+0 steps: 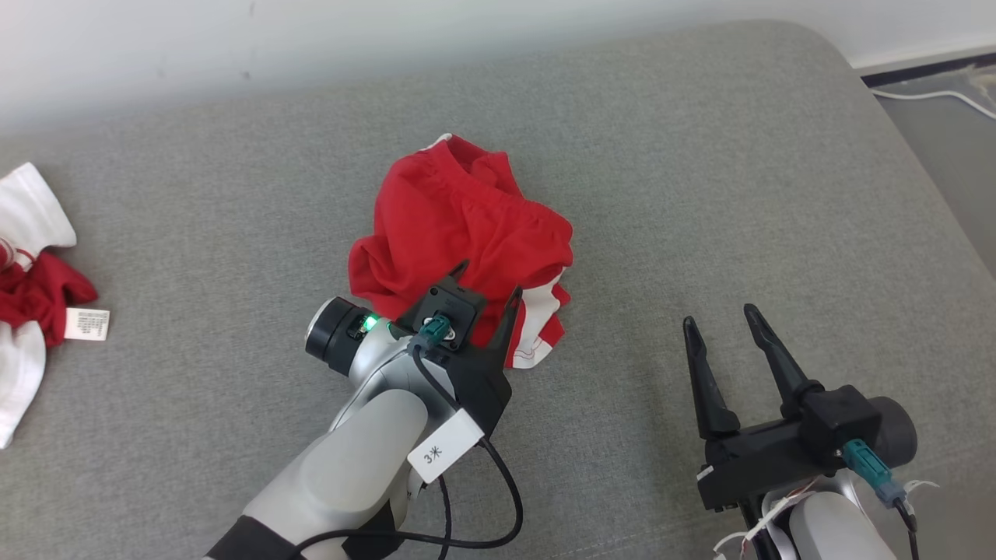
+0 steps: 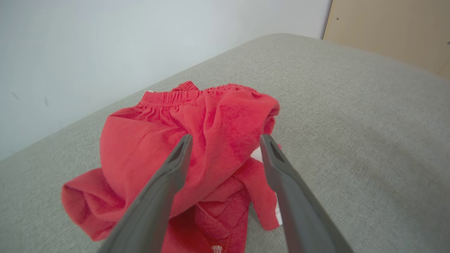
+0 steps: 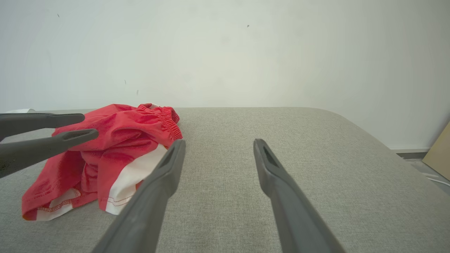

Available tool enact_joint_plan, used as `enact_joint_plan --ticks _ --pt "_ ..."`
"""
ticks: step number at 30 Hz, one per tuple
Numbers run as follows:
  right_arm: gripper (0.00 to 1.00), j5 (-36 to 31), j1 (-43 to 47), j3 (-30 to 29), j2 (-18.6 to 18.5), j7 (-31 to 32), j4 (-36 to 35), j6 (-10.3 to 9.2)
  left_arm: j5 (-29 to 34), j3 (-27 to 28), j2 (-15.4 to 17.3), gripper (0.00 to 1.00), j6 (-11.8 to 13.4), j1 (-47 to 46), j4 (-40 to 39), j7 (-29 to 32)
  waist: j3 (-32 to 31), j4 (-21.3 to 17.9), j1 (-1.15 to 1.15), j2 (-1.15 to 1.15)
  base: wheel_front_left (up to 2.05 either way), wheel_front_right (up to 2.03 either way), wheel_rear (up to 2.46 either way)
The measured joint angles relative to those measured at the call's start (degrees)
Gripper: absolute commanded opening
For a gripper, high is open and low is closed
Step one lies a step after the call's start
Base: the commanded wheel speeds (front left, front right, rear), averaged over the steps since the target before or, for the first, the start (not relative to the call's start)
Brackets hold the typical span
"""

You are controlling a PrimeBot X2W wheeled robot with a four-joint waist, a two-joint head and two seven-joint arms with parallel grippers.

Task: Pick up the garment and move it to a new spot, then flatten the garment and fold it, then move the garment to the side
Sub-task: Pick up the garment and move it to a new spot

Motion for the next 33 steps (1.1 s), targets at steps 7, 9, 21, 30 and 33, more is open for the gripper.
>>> enact_joint_plan --ticks 7,9,21,30,33 --pt "1.00 0.02 1.52 -1.25 -1.04 0.00 0.19 0.00 -0.75 1.24 0.00 1.00 0.00 1.99 -0.78 -4.25 -1.98 1.75 0.00 0.00 0.00 0.00 0.00" --pt "1.00 0.02 1.92 -1.47 -1.32 0.00 0.14 0.00 -0.78 2.24 0.02 1.00 0.04 3.32 -0.74 -4.80 -2.66 2.30 0.00 0.00 0.00 0.00 0.00" --pt "1.00 -0.16 5.38 -2.58 -2.03 0.00 -2.80 -0.62 -3.16 9.48 6.91 1.00 0.44 15.12 -7.11 -6.22 -6.76 5.06 -0.01 0.00 0.00 0.00 0.00" --pt "1.00 -0.16 8.80 -3.99 -2.14 0.00 -5.06 -1.92 -2.71 21.06 9.16 1.00 0.48 26.29 -15.15 -6.22 -8.87 5.80 -0.01 0.00 0.00 0.00 0.00" --pt "1.00 -0.16 10.07 -4.31 -2.12 0.00 -5.81 -2.12 -1.44 24.27 9.07 1.00 0.48 29.74 -17.83 -6.22 -9.44 6.00 -0.01 0.00 0.00 0.00 0.00"
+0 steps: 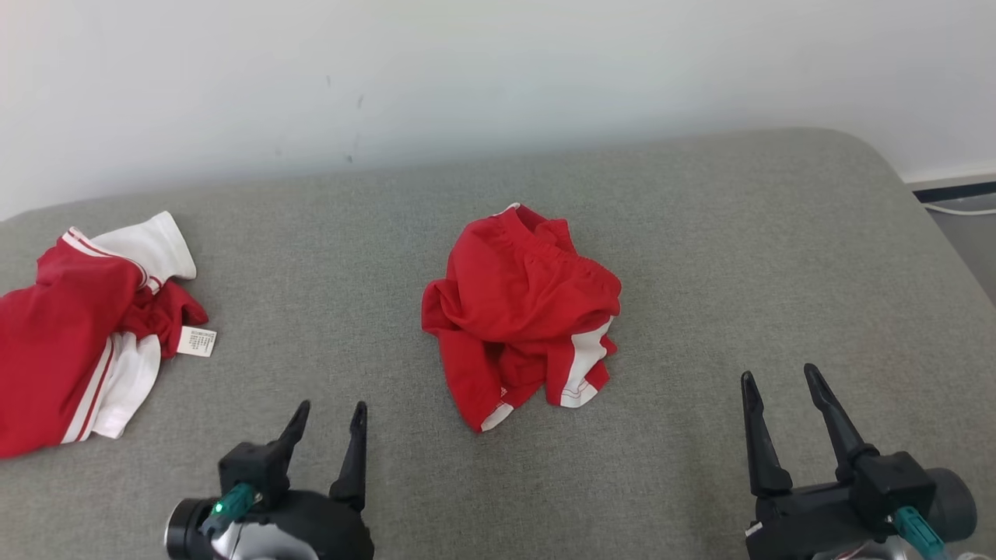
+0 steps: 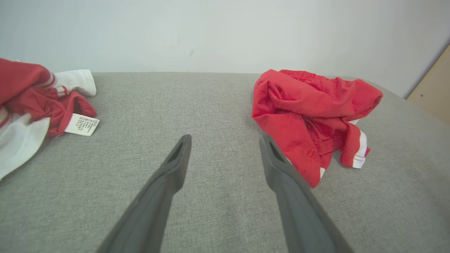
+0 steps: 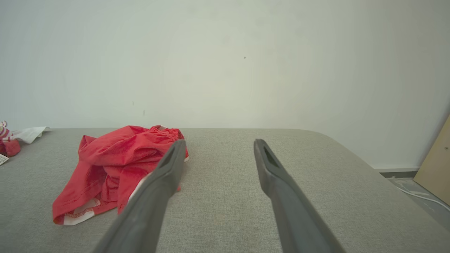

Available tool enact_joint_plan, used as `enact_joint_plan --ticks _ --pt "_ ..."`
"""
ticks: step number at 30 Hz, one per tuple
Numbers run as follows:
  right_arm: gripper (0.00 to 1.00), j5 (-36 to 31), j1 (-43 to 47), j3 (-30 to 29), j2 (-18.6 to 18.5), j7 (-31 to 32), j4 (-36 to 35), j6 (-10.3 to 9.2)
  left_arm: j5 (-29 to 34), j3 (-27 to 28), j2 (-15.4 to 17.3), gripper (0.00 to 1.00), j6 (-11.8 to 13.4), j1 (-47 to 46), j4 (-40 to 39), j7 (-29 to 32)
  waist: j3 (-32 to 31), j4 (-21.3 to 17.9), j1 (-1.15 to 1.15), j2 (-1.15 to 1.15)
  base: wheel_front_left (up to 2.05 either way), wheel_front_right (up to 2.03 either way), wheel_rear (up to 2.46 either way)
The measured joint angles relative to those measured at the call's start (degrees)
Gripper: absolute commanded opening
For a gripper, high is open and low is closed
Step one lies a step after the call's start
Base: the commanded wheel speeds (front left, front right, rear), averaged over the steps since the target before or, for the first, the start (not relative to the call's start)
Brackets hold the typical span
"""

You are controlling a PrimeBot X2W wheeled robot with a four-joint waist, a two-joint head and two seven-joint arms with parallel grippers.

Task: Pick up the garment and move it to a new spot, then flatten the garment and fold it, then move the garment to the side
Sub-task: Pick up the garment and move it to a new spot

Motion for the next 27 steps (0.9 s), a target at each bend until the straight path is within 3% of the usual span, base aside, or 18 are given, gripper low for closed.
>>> enact_joint_plan --ticks 13,27 --pt "1.00 0.26 4.20 -1.00 0.02 0.00 -1.80 -0.48 9.15 11.89 -1.58 1.00 0.00 12.98 -14.15 0.00 -1.18 0.42 0.00 0.00 0.00 0.00 0.00" --pt "1.00 0.66 4.86 -1.15 0.15 0.00 -2.09 -0.38 15.08 18.26 -5.31 1.00 0.01 20.71 -23.75 0.00 -1.69 0.71 0.00 0.01 0.00 0.00 0.00"
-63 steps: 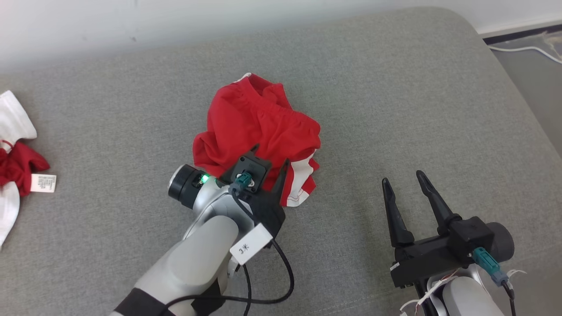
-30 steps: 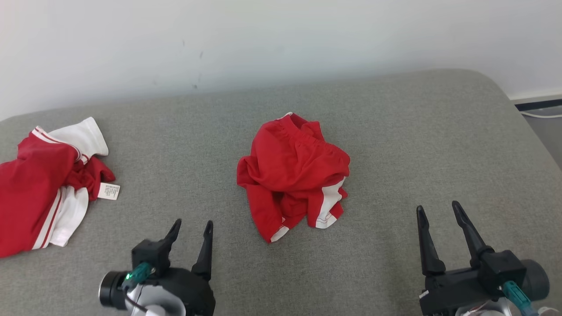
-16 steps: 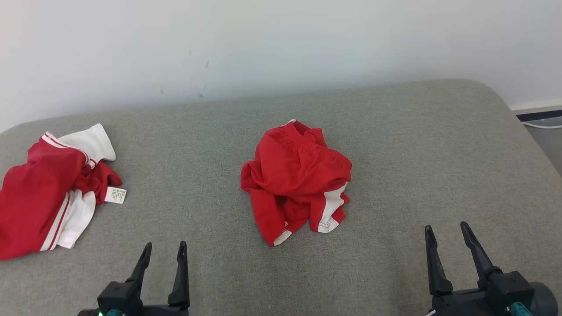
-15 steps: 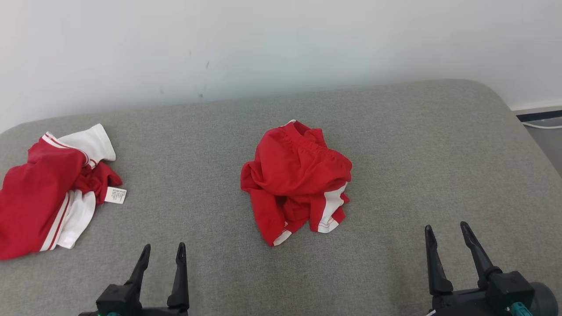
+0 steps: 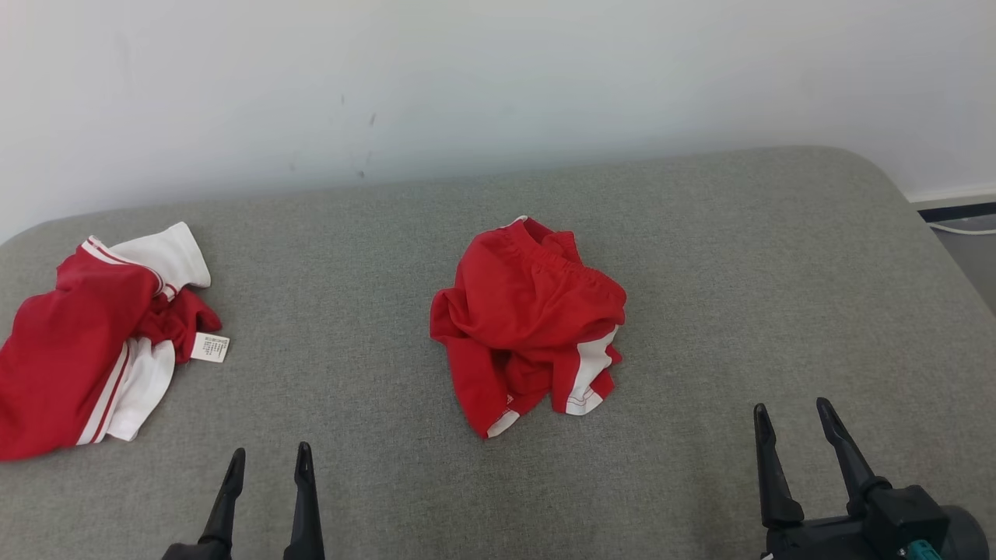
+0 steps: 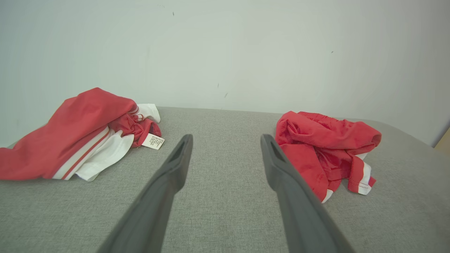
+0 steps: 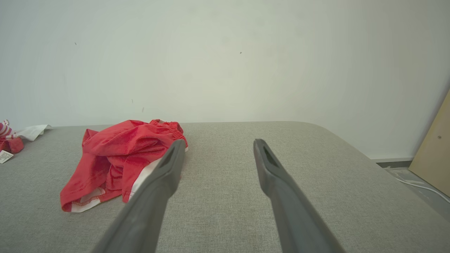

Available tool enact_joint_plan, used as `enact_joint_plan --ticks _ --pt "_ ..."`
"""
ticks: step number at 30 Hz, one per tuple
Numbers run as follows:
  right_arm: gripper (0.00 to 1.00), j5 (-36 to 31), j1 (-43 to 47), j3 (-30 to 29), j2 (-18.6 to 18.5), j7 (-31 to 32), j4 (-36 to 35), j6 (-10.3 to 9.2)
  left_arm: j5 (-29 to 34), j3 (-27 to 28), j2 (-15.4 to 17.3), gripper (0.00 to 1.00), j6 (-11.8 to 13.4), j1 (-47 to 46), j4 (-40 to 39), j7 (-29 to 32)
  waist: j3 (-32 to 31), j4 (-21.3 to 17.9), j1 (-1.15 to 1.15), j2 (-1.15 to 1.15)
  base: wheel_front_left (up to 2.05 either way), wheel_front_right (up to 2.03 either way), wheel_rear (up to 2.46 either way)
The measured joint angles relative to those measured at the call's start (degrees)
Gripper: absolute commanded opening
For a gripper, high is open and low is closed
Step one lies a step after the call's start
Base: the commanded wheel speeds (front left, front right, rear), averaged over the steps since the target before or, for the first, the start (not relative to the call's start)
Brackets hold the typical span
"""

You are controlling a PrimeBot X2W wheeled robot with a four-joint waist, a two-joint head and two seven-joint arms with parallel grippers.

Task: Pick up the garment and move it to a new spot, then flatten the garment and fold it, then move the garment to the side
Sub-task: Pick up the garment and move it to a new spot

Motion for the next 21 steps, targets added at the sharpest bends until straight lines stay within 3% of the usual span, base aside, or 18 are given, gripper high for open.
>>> enact_joint_plan --ticks 21 --pt "1.00 0.02 -0.04 0.26 0.10 0.00 1.46 1.07 2.86 1.14 -1.07 1.00 -0.01 2.26 -4.43 0.00 0.03 0.28 0.00 0.00 0.00 0.00 0.00"
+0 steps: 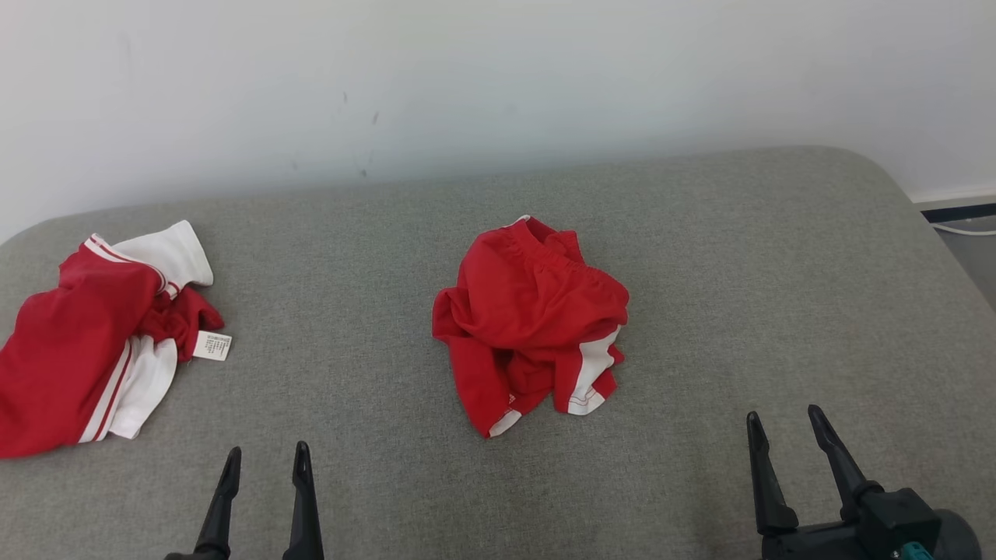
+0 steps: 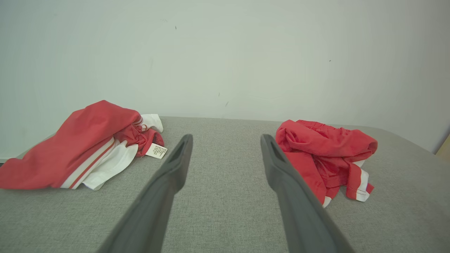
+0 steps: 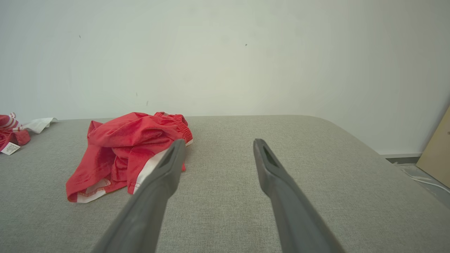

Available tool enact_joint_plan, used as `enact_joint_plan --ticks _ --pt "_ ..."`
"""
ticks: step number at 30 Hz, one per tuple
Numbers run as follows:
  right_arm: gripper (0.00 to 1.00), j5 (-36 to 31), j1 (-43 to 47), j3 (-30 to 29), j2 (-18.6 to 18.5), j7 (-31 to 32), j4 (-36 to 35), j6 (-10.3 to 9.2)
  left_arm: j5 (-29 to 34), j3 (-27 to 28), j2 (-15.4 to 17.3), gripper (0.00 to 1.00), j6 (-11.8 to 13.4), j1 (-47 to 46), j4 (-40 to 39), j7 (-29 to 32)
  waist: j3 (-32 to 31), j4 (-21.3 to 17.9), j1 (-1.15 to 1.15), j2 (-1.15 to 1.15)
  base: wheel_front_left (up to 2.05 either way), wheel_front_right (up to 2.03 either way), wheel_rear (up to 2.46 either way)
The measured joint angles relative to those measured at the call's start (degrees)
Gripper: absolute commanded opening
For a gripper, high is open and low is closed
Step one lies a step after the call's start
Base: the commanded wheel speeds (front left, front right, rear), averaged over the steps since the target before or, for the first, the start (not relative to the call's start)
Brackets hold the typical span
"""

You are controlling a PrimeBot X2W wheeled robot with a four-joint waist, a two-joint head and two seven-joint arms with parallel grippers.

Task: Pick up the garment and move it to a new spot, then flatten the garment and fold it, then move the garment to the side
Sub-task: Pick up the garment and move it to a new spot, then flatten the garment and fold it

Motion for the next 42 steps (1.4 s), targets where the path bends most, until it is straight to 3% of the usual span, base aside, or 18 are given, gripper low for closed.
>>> enact_joint_plan --ticks 20,33,42 --pt "1.00 0.00 -0.97 0.53 0.22 0.00 0.62 0.93 1.76 -2.04 0.05 1.00 -0.12 -0.18 0.03 0.00 1.18 -0.67 0.00 0.00 0.00 0.00 0.00" --pt "1.00 -0.03 -5.18 1.65 0.41 0.00 2.11 1.94 6.13 -11.06 -0.19 1.00 -4.86 -13.19 4.60 2.85 4.56 -0.54 0.00 0.00 0.00 0.00 0.00" --pt "1.00 -0.11 -9.00 3.63 1.14 0.00 2.72 2.78 10.07 -18.33 -1.12 1.00 -9.93 -27.05 12.50 7.33 7.85 -2.29 0.01 0.01 0.00 0.00 0.00"
